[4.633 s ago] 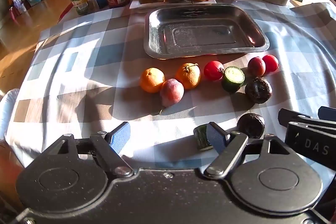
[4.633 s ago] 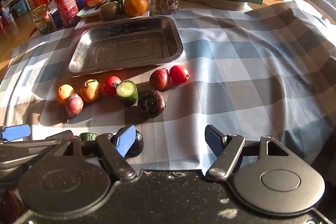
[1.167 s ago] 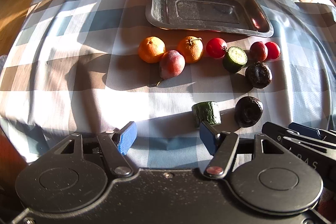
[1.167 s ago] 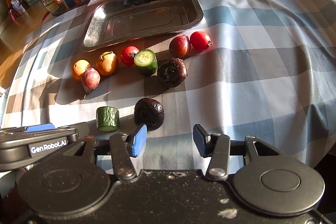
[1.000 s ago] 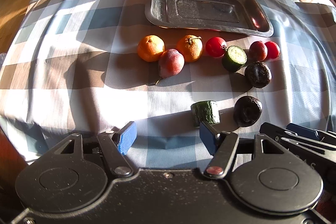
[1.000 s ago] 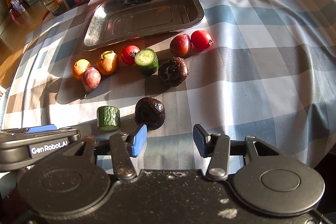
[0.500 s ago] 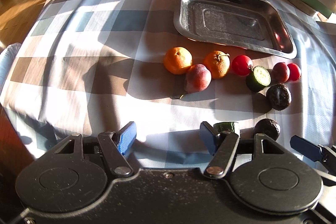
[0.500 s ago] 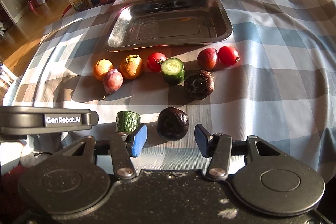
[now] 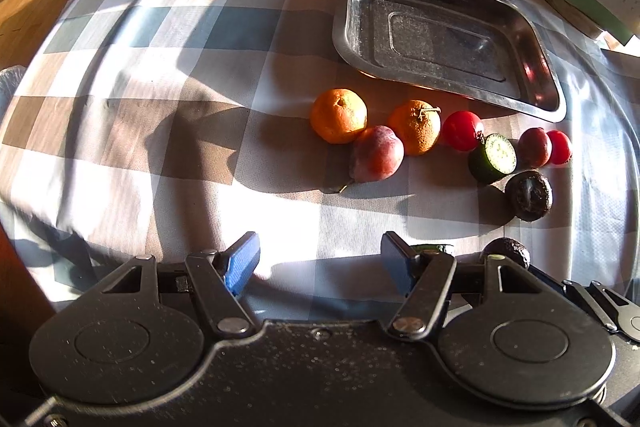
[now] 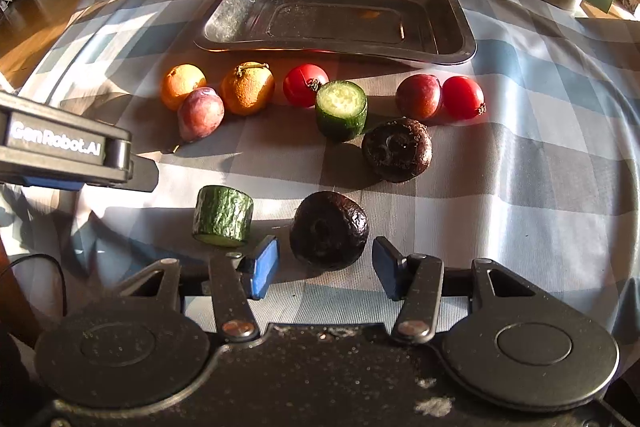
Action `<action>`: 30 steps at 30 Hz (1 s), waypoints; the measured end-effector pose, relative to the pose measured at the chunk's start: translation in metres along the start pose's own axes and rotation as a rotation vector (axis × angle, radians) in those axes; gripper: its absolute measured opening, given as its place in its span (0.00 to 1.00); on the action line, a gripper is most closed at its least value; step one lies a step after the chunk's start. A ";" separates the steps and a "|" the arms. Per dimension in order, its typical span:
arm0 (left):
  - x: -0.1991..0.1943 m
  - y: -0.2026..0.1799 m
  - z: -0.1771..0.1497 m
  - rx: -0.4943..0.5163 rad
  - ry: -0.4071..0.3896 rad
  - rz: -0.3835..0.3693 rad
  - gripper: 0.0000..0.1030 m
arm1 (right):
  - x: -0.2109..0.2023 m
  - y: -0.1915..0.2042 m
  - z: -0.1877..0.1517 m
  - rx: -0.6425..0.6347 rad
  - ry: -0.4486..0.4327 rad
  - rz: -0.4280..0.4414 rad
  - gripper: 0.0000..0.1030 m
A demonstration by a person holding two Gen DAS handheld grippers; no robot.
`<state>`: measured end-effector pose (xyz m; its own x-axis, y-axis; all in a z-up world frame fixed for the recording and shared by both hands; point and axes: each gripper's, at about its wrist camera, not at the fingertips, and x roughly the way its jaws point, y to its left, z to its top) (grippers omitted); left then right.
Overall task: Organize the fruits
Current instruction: 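Grasp the dark passion fruit with the right gripper while the left gripper grasps the cucumber chunk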
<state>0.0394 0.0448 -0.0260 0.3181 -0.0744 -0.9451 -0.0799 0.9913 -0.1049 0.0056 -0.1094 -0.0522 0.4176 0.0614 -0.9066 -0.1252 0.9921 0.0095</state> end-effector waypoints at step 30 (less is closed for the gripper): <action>0.012 -0.062 -0.023 0.276 -0.064 -0.083 0.66 | -0.011 -0.068 0.014 0.331 0.003 -0.071 0.42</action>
<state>0.0263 -0.0197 -0.0377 0.3728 -0.1583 -0.9143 0.2062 0.9748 -0.0847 0.0219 -0.1760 -0.0375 0.4121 -0.0089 -0.9111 0.2032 0.9757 0.0824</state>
